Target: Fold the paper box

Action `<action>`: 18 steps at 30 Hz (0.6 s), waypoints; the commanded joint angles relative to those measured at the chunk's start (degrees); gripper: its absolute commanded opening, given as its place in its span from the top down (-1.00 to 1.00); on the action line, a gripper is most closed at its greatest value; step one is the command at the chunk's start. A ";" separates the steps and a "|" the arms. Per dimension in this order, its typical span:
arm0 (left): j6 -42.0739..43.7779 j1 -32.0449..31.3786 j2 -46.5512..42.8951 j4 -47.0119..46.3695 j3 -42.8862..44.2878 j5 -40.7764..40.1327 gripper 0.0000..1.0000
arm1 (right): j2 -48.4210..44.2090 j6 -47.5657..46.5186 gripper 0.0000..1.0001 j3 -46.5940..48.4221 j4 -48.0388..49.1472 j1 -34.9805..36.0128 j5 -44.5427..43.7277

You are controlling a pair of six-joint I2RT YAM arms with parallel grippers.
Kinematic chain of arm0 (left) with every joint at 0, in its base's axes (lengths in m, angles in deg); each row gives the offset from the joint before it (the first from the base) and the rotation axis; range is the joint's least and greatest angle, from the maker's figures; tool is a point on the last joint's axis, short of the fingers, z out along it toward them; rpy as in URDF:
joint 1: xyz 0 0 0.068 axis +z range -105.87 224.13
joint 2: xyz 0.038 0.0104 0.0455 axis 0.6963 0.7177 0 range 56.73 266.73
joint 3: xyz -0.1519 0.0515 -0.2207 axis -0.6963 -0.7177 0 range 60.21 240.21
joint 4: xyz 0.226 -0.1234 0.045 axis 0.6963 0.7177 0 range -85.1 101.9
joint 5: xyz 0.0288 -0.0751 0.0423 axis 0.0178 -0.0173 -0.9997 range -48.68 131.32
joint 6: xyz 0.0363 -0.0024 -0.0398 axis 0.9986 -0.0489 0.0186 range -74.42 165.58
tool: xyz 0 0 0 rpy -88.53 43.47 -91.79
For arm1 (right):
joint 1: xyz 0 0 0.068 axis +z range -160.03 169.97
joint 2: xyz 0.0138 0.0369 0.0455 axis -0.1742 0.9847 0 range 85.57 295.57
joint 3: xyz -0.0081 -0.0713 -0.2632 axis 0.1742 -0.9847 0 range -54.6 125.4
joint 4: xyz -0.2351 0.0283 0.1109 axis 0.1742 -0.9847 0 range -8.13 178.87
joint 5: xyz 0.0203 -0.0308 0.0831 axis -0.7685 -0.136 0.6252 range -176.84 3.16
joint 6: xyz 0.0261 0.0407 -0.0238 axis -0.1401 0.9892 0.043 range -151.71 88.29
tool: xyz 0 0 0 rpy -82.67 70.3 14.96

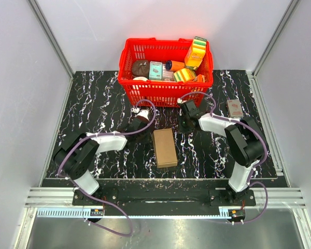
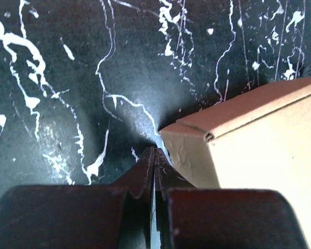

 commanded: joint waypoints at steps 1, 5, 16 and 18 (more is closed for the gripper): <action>0.93 0.40 3.02 -2.54 3.09 1.95 1.00 | 0.80 -0.98 0.85 1.52 2.25 -0.12 4.02; 0.75 0.40 4.08 -3.16 3.79 2.83 1.00 | 0.28 -0.46 0.84 1.08 2.25 -0.12 6.57; 1.02 0.22 6.10 -3.77 5.02 5.12 1.00 | -0.43 4.54 0.84 -0.50 3.82 -0.03 13.07; 0.93 0.05 6.46 -3.86 5.55 5.64 1.00 | -0.08 5.43 0.83 -0.77 4.44 0.14 14.30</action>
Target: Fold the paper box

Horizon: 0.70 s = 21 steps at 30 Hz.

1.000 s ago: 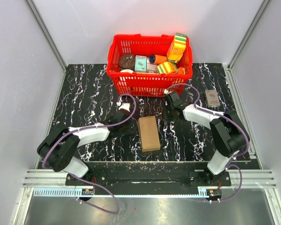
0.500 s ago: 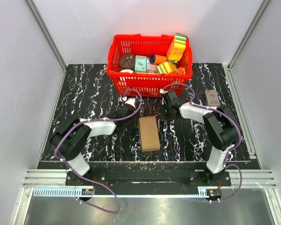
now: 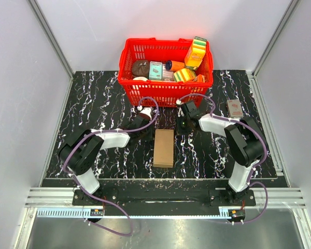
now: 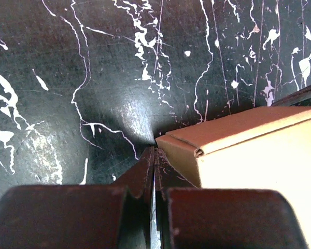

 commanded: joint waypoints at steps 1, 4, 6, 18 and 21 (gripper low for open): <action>0.78 -0.19 2.09 -0.93 1.96 2.78 1.00 | -0.14 3.57 0.84 -0.48 3.79 0.10 5.30; 0.86 -1.16 2.79 -1.02 3.02 2.78 1.00 | 0.56 4.28 0.84 -0.48 4.49 0.45 5.66; 0.86 -1.95 3.40 -0.84 3.63 2.78 1.00 | 0.91 4.46 0.84 -0.40 4.67 0.63 5.57; -1.16 -4.67 3.50 -3.30 1.70 4.63 1.00 | 1.44 5.95 0.83 0.22 6.16 0.80 6.01; -1.68 -4.67 1.66 -3.04 -0.05 3.58 1.00 | 0.57 5.25 0.80 -0.30 4.85 0.80 2.69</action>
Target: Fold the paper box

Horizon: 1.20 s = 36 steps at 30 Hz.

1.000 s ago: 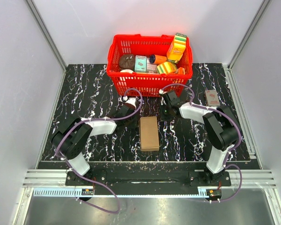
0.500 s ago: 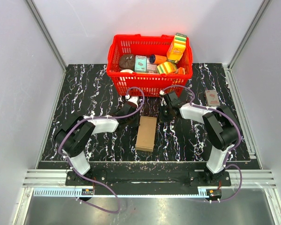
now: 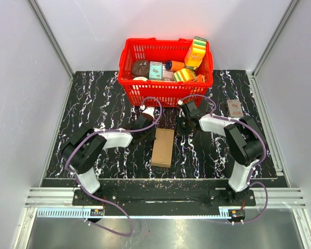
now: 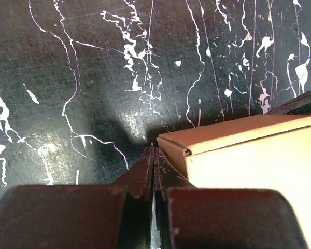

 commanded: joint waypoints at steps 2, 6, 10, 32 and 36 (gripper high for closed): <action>-3.11 -2.82 -1.87 -2.47 -4.39 5.19 1.00 | -1.74 1.14 0.76 -0.29 2.68 1.13 -2.07; -4.42 -2.82 -6.09 -1.24 -7.99 1.77 1.00 | -4.55 -0.44 0.50 -0.73 -1.36 0.96 -9.28; -5.65 -2.82 -9.96 0.52 -12.38 -0.96 1.00 | -7.80 -0.27 0.34 -1.78 -4.70 0.69 -12.02; -9.17 -3.87 -45.53 17.56 -21.97 -5.44 -0.90 | -38.12 7.28 -1.00 -21.63 -6.21 0.69 -8.33; -9.96 -3.96 -52.49 23.00 -22.33 -8.42 -0.97 | -43.30 11.58 -0.99 -25.33 -4.71 0.69 -13.59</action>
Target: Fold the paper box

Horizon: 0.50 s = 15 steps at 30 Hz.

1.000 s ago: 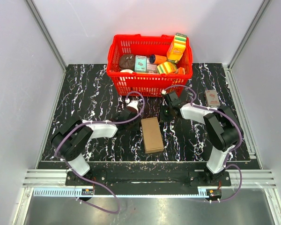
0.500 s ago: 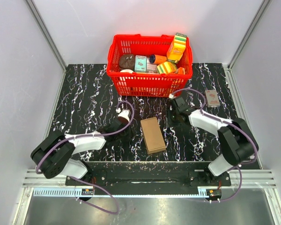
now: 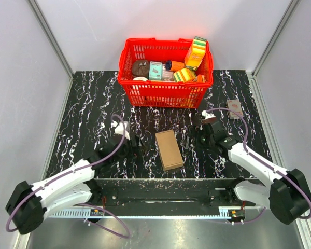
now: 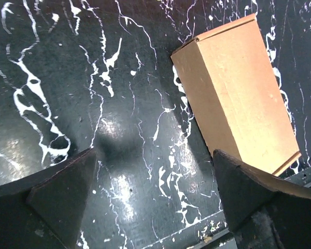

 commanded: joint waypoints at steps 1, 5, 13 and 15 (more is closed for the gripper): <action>-1.00 -0.27 -7.25 7.71 0.91 -5.04 -0.97 | -4.91 5.85 -0.99 -3.37 2.02 0.26 -3.85; -1.09 -0.27 -14.10 11.23 0.65 -7.68 -0.98 | -9.04 8.13 -0.99 -5.57 2.72 0.26 -8.51; -1.44 -0.27 -20.88 14.84 -1.28 -7.77 -0.98 | -12.83 7.96 -0.99 -7.42 4.40 0.26 -8.43; -1.53 -0.27 -22.91 15.02 -2.07 -7.60 -0.98 | -12.39 7.87 -0.99 -7.51 3.87 0.17 -8.87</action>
